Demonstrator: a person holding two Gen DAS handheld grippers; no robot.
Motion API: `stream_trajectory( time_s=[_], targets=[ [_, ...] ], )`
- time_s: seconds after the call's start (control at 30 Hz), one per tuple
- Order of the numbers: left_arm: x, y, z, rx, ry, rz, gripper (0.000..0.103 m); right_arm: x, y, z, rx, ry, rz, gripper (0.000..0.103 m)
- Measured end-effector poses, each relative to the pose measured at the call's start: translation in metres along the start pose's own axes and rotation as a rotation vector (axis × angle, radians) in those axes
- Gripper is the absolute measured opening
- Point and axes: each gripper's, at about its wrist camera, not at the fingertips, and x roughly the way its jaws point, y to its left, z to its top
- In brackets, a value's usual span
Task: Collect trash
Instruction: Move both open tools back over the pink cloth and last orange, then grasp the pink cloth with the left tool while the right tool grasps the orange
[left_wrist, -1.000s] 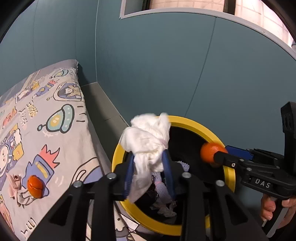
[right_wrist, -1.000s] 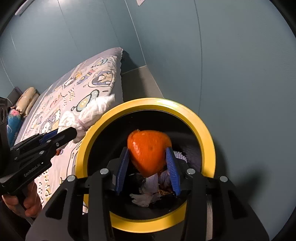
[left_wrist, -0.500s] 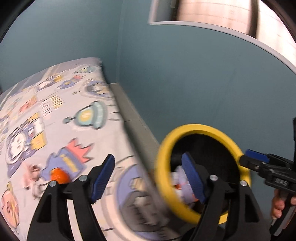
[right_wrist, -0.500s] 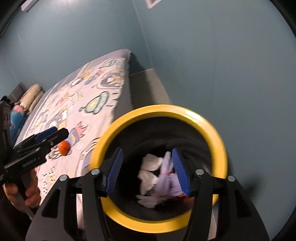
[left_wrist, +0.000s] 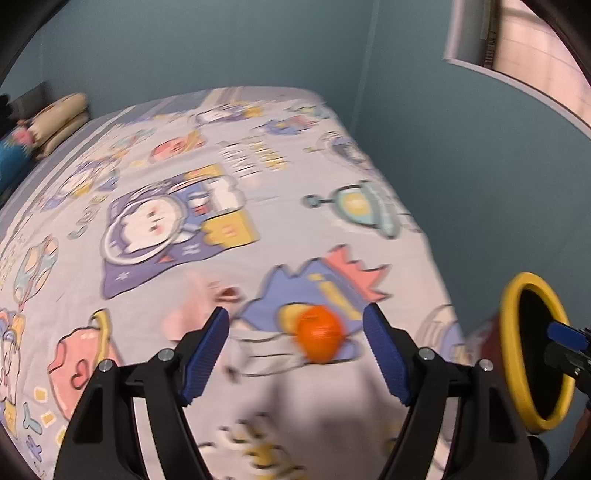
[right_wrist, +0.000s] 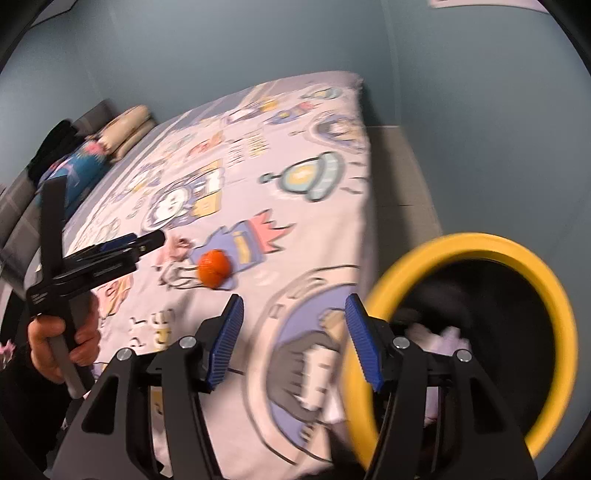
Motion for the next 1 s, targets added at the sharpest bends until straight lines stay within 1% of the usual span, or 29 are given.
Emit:
stream_trajectory(
  time_s=[0.1,0.23,0.5,0.57,0.63,0.73,0.87,0.93,0.97,1.0],
  targets=[
    [0.015,0.031,-0.004,-0.045,0.034,0.038,0.072,0.026,0.021,0.006,-0.022,0.041,0.051,0.055],
    [0.030,0.053,-0.009,-0.072,0.064,0.074,0.072,0.053,0.036,0.013,-0.035,0.082,0.082,0.055],
    [0.061,0.079,-0.014,-0.134,0.115,0.076,0.072,0.109,0.065,0.022,-0.091,0.159,0.069,0.057],
    [0.068,0.084,-0.015,-0.152,0.129,0.065,0.072,0.123,0.071,0.024,-0.102,0.176,0.071,0.057],
    [0.073,0.086,-0.016,-0.158,0.135,0.062,0.072,0.132,0.075,0.025,-0.109,0.187,0.071,0.061],
    [0.081,0.088,-0.017,-0.154,0.143,0.059,0.071,0.146,0.083,0.028,-0.138,0.195,0.057,0.061],
    [0.092,0.093,-0.017,-0.175,0.168,0.044,0.059,0.167,0.092,0.031,-0.168,0.215,0.038,0.061],
    [0.098,0.095,-0.016,-0.183,0.178,0.033,0.048,0.176,0.096,0.032,-0.185,0.228,0.040,0.061],
    [0.100,0.096,-0.016,-0.184,0.182,0.028,0.044,0.180,0.099,0.032,-0.196,0.234,0.037,0.061],
    [0.102,0.096,-0.017,-0.186,0.184,0.022,0.043,0.186,0.101,0.032,-0.205,0.243,0.030,0.061]
  ],
)
